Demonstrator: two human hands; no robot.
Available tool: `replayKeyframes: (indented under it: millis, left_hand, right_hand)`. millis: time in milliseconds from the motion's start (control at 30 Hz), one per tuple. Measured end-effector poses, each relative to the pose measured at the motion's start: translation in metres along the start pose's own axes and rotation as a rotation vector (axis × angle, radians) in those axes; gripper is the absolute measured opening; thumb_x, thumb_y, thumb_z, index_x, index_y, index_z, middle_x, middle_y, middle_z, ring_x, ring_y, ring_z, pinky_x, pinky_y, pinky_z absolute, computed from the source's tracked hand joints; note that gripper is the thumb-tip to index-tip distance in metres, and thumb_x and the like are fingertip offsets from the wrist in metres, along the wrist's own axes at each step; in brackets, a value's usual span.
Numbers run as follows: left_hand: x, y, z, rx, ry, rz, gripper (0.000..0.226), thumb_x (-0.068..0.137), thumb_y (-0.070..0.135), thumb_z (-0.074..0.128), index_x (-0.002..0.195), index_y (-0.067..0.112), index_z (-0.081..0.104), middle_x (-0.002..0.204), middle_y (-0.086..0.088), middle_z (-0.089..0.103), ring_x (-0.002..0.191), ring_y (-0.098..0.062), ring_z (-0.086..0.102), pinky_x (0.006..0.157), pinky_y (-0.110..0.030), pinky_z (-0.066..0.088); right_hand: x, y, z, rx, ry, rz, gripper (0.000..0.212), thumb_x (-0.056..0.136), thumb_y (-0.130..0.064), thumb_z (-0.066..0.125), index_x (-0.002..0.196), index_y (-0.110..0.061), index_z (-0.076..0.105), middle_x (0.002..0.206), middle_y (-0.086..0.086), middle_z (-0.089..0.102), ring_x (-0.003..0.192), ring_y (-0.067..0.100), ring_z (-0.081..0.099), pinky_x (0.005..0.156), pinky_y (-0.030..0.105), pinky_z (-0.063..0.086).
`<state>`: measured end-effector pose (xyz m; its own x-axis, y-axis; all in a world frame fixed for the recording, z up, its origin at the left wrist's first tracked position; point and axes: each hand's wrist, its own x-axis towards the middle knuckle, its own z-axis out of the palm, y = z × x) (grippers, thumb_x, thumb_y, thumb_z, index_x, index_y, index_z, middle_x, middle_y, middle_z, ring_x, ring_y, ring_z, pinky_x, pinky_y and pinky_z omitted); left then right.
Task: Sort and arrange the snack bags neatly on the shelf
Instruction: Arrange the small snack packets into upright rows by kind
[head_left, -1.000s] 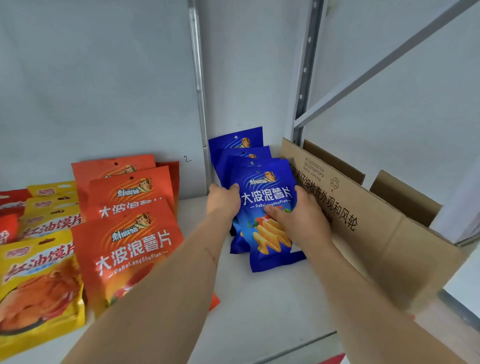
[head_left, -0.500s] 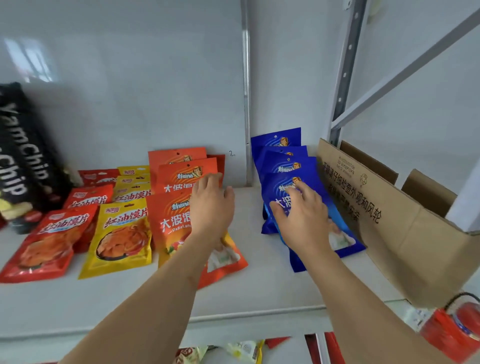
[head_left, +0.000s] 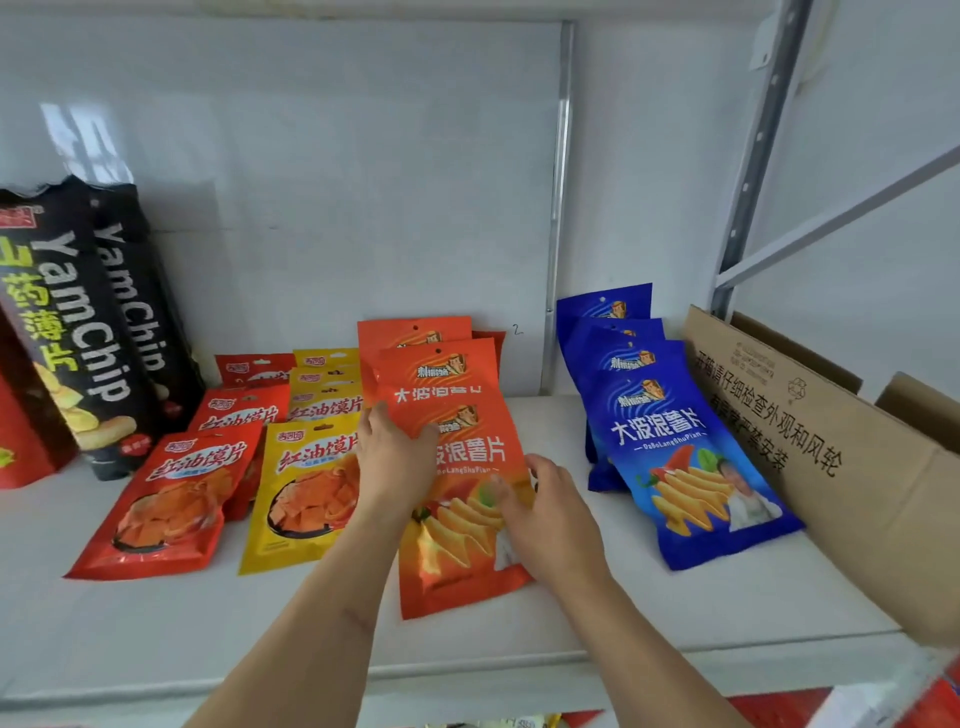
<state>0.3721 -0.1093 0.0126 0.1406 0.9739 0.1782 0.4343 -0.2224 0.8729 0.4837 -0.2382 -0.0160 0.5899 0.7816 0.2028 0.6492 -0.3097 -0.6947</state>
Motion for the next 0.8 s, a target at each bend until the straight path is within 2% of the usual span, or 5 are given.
replayKeyframes:
  millis: [133, 267, 467, 667, 800]
  left_hand:
    - [0.018, -0.003, -0.006, -0.075, -0.039, -0.044, 0.081, 0.087, 0.038, 0.067, 0.152, 0.011, 0.026, 0.150, -0.011, 0.036, 0.136, -0.034, 0.041, 0.108, -0.054, 0.041]
    - [0.057, -0.020, 0.000, -0.182, -0.081, -0.174, 0.100, 0.058, 0.061, 0.069, 0.142, 0.017, 0.036, 0.136, -0.010, 0.053, 0.116, -0.034, 0.060, 0.093, -0.055, 0.053]
    - [0.063, 0.003, -0.011, -0.270, -0.154, -0.254, 0.066, 0.087, 0.028, 0.073, 0.139, 0.008, 0.037, 0.123, -0.013, 0.062, 0.094, -0.030, 0.066, 0.064, -0.034, 0.053]
    - [0.070, 0.008, -0.007, -0.297, -0.182, -0.268, 0.072, 0.081, 0.031, 0.080, 0.136, 0.008, 0.039, 0.122, -0.016, 0.064, 0.100, -0.035, 0.068, 0.086, -0.048, 0.057]
    - [0.076, 0.005, -0.004, -0.314, -0.228, -0.318, 0.076, 0.071, 0.039, 0.084, 0.129, 0.008, 0.045, 0.110, -0.016, 0.069, 0.087, -0.034, 0.072, 0.080, -0.051, 0.060]
  right_hand:
    - [0.002, -0.004, 0.010, -0.070, 0.018, 0.065, 0.065, 0.093, -0.067, 0.041, 0.141, -0.023, 0.039, 0.134, 0.000, 0.052, 0.120, 0.020, 0.053, 0.094, 0.035, 0.044]
    - [0.000, -0.009, 0.020, -0.170, 0.036, 0.076, 0.066, 0.094, -0.066, 0.036, 0.143, -0.023, 0.036, 0.134, -0.001, 0.054, 0.121, 0.021, 0.050, 0.099, 0.037, 0.040]
    - [0.000, -0.007, 0.025, -0.154, 0.062, 0.100, 0.071, 0.094, -0.067, 0.034, 0.149, -0.023, 0.030, 0.139, -0.003, 0.053, 0.128, 0.019, 0.047, 0.106, 0.038, 0.035]
    - [0.001, -0.006, 0.023, -0.114, 0.046, 0.092, 0.066, 0.092, -0.069, 0.037, 0.145, -0.029, 0.032, 0.130, -0.007, 0.058, 0.122, 0.018, 0.050, 0.105, 0.038, 0.035]
    - [0.000, -0.004, 0.025, -0.109, 0.071, 0.046, 0.049, 0.091, -0.067, 0.041, 0.130, -0.037, 0.038, 0.117, -0.015, 0.061, 0.113, 0.013, 0.055, 0.099, 0.034, 0.040]
